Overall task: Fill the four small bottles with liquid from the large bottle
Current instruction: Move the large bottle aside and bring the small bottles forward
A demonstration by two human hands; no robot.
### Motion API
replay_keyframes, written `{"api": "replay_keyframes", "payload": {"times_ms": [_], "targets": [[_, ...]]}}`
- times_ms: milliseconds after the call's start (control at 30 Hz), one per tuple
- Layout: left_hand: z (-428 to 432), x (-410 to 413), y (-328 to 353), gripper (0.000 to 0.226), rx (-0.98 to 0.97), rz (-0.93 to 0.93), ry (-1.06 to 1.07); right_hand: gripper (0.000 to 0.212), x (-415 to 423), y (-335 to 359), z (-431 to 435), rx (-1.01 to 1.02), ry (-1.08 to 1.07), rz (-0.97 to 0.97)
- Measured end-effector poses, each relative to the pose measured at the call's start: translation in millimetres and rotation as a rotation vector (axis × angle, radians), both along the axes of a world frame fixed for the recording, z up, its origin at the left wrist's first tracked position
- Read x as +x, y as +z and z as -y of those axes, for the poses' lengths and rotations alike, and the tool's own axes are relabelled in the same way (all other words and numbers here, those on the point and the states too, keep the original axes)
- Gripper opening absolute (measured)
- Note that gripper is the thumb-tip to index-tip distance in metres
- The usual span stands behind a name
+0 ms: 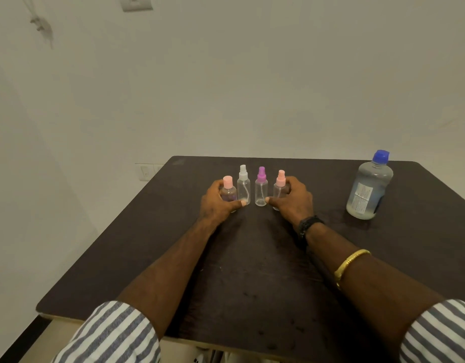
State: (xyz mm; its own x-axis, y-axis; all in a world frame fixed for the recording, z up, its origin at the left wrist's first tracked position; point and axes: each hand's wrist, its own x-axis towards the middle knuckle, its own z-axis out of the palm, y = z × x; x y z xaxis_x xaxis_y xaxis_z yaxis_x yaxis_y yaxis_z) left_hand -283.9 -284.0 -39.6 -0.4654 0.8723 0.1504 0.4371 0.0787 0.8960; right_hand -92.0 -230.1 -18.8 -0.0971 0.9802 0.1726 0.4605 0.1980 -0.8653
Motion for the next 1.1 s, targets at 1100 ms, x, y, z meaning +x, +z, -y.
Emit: {"api": "replay_keyframes", "payload": {"times_ms": [1100], "targets": [[-7, 63, 91, 0.070, 0.340, -0.097, -0.068, 0.060, 46, 69, 23, 0.220, -0.045, -0.218]]}}
